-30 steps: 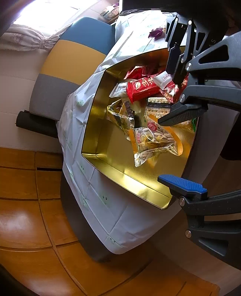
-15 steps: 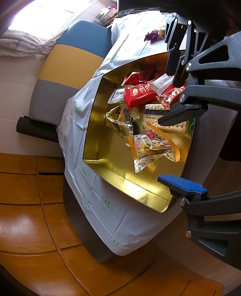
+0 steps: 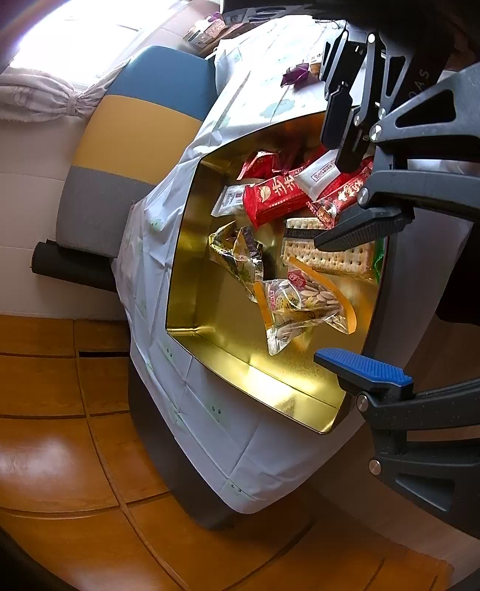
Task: Organize snacks
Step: 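Lower the red candy into the tin and open the right tool, then move both tools back over the table toward the purple packet and pastry bag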
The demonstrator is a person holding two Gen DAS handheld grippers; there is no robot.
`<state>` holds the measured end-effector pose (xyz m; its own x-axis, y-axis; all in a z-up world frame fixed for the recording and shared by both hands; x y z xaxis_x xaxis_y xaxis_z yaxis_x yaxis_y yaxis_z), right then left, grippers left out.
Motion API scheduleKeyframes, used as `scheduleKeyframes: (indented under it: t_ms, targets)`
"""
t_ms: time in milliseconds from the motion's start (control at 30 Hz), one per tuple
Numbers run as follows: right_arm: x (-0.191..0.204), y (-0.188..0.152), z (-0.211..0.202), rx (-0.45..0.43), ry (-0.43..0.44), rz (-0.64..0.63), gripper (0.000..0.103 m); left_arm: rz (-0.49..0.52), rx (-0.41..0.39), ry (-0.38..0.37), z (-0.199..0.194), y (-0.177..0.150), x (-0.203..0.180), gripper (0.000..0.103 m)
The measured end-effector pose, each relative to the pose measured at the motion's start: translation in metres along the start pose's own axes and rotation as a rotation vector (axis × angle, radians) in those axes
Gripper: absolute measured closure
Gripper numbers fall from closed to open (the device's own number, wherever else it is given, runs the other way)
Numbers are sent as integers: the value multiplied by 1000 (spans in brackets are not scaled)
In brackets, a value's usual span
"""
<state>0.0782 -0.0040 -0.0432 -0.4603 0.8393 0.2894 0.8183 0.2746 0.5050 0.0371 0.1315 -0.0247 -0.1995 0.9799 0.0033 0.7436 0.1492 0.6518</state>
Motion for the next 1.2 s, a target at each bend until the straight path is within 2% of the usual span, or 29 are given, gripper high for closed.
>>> scheduleKeyframes:
  t_ms: [333, 467, 533, 633, 933, 1100, 1200]
  targets:
    - [-13, -4, -24, -60, -18, 12, 66, 21, -12, -9, -5, 1, -6, 48]
    - [-32, -9, -44, -103, -24, 64, 63, 36, -21, -16, -9, 2, -12, 48]
    - [-44, -13, -53, -123, -42, 88, 58, 54, -26, -21, -11, 2, -17, 48]
    - [-67, -22, -68, -143, -73, 138, 56, 76, -30, -34, -13, 1, -25, 48]
    - [-146, -58, -99, -161, -214, 315, 25, 160, -39, -83, -19, -1, -60, 48]
    - [-182, -74, -108, -131, -268, 380, 15, 204, -35, -112, -20, -4, -81, 48]
    - [-196, -79, -108, -89, -293, 391, 14, 232, -33, -131, -21, -6, -92, 48]
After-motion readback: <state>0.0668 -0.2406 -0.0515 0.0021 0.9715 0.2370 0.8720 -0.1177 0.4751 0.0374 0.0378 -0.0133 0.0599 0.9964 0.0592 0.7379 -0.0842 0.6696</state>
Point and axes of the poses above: each gripper's, at about its wrist camera, not at the fingertips, and z roughly the way its jaws point, x to its left, y to its top, the point moved 1 cm from there along z, roughly the way its jaws point, and after that the axes turned 6 degrees about y, right-handed, at the moved point
